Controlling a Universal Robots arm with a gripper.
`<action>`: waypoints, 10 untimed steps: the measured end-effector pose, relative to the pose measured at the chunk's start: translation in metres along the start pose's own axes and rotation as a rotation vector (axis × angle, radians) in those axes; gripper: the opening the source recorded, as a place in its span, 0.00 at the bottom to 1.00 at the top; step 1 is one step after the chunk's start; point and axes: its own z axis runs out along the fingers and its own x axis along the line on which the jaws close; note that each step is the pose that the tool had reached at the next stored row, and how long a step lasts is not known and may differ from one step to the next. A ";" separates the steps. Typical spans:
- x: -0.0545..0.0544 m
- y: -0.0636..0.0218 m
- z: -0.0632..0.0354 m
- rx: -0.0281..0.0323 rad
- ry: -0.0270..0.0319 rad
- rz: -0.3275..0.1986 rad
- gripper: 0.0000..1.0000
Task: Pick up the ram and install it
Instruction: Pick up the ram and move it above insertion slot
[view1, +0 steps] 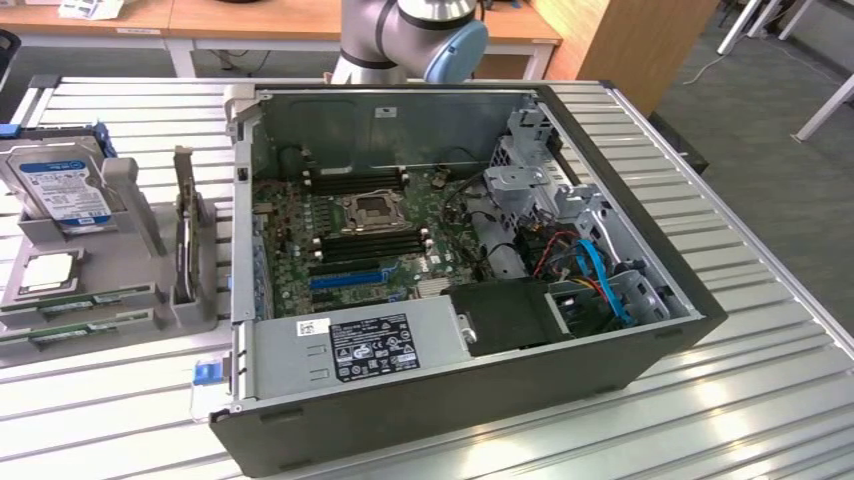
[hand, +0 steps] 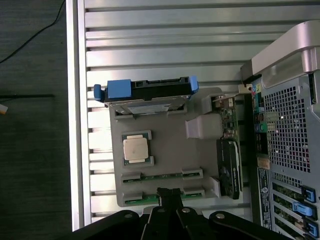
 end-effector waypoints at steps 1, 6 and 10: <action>0.000 0.0000 0.0000 0.0000 0.0000 0.000 0.10; 0.000 0.0000 0.0000 0.0000 0.0005 -0.006 0.10; 0.000 0.0000 0.0000 -0.0007 0.0036 -0.048 0.10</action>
